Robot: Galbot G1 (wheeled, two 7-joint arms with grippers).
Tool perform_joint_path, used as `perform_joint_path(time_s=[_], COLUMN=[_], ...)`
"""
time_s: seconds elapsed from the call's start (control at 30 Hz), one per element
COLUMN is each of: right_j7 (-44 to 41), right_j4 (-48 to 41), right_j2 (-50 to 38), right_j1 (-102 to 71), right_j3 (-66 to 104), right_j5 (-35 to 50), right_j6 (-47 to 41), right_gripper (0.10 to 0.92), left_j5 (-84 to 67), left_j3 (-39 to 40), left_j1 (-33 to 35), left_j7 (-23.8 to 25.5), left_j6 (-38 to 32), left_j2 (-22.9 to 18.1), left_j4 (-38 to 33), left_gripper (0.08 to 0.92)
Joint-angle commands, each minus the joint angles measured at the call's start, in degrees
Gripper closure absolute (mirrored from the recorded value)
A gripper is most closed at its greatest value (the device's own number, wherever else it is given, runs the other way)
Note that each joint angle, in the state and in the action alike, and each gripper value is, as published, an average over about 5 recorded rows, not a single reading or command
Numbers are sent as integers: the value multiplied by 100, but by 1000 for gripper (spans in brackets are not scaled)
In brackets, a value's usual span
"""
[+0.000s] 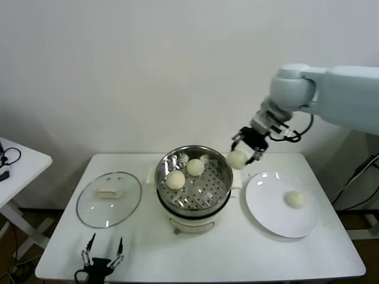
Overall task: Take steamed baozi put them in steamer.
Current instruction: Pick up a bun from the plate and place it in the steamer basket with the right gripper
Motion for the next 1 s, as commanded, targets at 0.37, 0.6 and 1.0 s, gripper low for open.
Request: perform_joint_path(time_s=[0.37, 0.6, 1.0], right_j7=[584, 688, 657], right_j4=[-770, -1392, -1942], right_j2=[2039, 2408, 2775], right_j1=[-2146, -2531, -2727], right_j3=[525, 536, 660], right_j5=[-2530, -2425, -2277], right_j6=[1210, 1175, 1291], right_gripper=[436, 432, 428], left_j5=[-26, -37, -68], left_j3=[-9, -38, -64], left_j1=[-71, -108, -146], left_j7=[-3, -12, -13], left_j6=[0, -33, -51], left_j2=[17, 47, 68], left_j4=[80, 181, 228], left_gripper=[177, 177, 177])
